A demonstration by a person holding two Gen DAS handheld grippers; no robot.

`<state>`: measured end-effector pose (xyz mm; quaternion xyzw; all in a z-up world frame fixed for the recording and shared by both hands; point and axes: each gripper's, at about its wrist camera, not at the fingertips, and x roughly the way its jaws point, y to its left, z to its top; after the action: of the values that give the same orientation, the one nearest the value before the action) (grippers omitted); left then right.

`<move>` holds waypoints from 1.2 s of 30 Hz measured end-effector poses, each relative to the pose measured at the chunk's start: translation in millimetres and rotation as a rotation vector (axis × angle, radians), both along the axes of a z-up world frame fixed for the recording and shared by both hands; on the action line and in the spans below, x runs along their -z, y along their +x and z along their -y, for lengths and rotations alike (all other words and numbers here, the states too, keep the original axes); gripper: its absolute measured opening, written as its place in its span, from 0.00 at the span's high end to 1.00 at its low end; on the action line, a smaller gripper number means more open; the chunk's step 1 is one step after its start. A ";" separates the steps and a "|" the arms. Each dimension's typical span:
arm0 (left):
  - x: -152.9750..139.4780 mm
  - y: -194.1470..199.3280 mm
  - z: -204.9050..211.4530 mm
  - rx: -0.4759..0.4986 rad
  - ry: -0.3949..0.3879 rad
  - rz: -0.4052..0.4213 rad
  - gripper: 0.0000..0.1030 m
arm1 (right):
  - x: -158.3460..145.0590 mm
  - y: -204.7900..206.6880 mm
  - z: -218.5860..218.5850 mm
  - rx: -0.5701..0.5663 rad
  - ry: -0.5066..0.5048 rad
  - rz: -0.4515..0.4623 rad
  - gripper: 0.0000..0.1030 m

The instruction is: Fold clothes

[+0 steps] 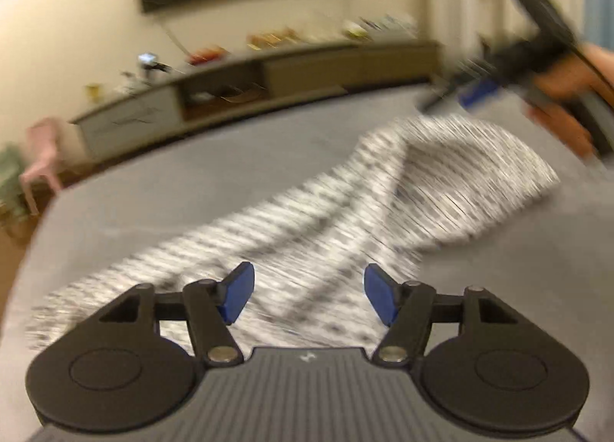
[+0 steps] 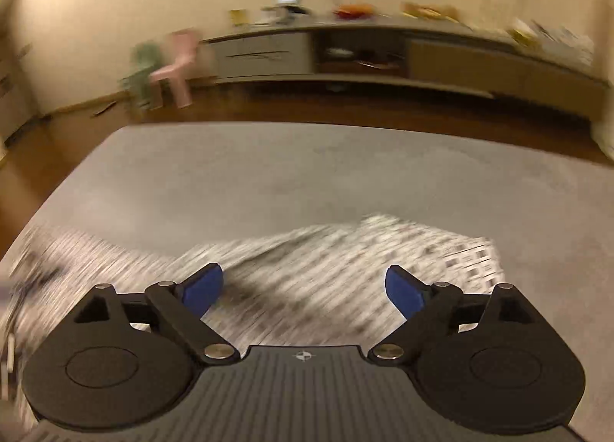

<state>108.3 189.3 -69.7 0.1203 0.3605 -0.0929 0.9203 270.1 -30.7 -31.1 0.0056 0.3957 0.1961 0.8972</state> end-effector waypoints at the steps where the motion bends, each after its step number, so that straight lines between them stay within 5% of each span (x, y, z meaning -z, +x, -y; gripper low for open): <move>1: 8.8 2.7 7.0 0.007 0.026 -0.026 0.36 | 7.0 2.4 2.7 -0.008 -0.014 -0.009 0.11; 5: 34.9 9.1 19.2 0.014 0.132 -0.056 0.37 | 35.0 12.1 13.7 -0.039 -0.072 -0.043 0.16; 6: 35.9 8.7 18.4 0.022 0.145 -0.051 0.42 | 42.0 14.6 16.4 -0.047 -0.086 -0.052 0.28; 8: 35.4 8.8 14.0 0.050 0.153 -0.062 0.93 | 56.1 19.4 21.9 -0.062 -0.115 -0.069 0.56; 12: 14.2 -6.5 -7.6 0.148 0.126 -0.019 0.94 | 65.7 8.2 51.7 -0.118 -0.187 -0.068 0.64; 15: -0.7 -27.4 -27.3 0.239 0.069 0.002 0.94 | 50.4 -5.6 88.4 -0.120 -0.160 -0.093 0.66; 17: -1.5 -41.7 -33.3 0.330 0.108 0.036 0.93 | 39.0 -14.7 113.4 -0.116 -0.134 -0.113 0.65; 19: -5.8 -46.5 -36.5 0.404 0.087 0.058 0.92 | 17.8 -29.3 124.8 -0.211 -0.072 -0.141 0.64; 22: -9.7 -32.5 -35.4 0.398 0.061 0.068 0.91 | -16.2 -41.7 114.0 -0.277 -0.049 -0.059 0.33; 25: 0.8 -27.6 -29.1 0.358 0.087 0.067 0.91 | -24.9 -21.7 76.8 -0.327 0.005 -0.022 0.18; 30: -0.4 -30.1 -34.9 0.293 0.065 0.116 0.80 | 26.0 17.1 3.5 -0.430 -0.108 -0.106 0.21; 33: -10.0 -27.0 -37.1 0.277 0.049 0.171 0.54 | 43.0 19.5 -17.8 -0.518 -0.149 -0.164 0.30; 34: -9.3 -22.1 -33.7 0.277 0.059 0.181 0.38 | 46.5 18.1 -23.1 -0.552 -0.149 -0.186 0.31; 36: -2.7 -8.7 -23.1 0.292 0.083 0.178 0.36 | 50.0 8.6 -28.3 -0.608 -0.182 -0.196 0.41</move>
<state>99.6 212.4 -67.0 0.2171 0.2597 -0.1996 0.9196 278.6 -2.4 -81.1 -0.1741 0.4795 0.4171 0.7522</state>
